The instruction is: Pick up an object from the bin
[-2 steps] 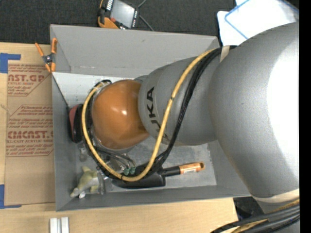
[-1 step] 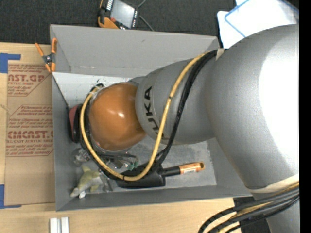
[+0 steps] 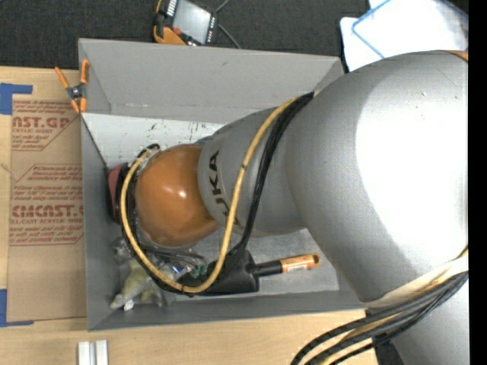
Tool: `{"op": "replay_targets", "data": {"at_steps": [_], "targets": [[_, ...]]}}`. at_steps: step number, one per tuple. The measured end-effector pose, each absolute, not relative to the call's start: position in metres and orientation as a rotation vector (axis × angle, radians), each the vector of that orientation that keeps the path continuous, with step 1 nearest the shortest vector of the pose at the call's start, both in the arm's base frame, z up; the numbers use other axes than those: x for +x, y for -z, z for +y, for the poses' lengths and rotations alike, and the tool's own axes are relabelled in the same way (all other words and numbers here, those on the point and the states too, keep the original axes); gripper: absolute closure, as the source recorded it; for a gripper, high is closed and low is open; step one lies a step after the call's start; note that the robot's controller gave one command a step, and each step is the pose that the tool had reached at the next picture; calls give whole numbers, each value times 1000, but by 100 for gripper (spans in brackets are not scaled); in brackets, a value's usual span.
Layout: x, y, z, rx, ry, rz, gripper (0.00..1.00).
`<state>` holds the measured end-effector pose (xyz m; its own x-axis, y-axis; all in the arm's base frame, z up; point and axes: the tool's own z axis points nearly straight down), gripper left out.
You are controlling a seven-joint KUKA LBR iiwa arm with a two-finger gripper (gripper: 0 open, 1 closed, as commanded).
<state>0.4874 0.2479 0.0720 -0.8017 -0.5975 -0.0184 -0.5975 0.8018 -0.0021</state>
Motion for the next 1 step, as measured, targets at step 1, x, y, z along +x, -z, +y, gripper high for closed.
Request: {"op": "replay_targets", "data": {"at_steps": [1], "targets": [[485,-70,246,-203,-13,3128,100]]}}
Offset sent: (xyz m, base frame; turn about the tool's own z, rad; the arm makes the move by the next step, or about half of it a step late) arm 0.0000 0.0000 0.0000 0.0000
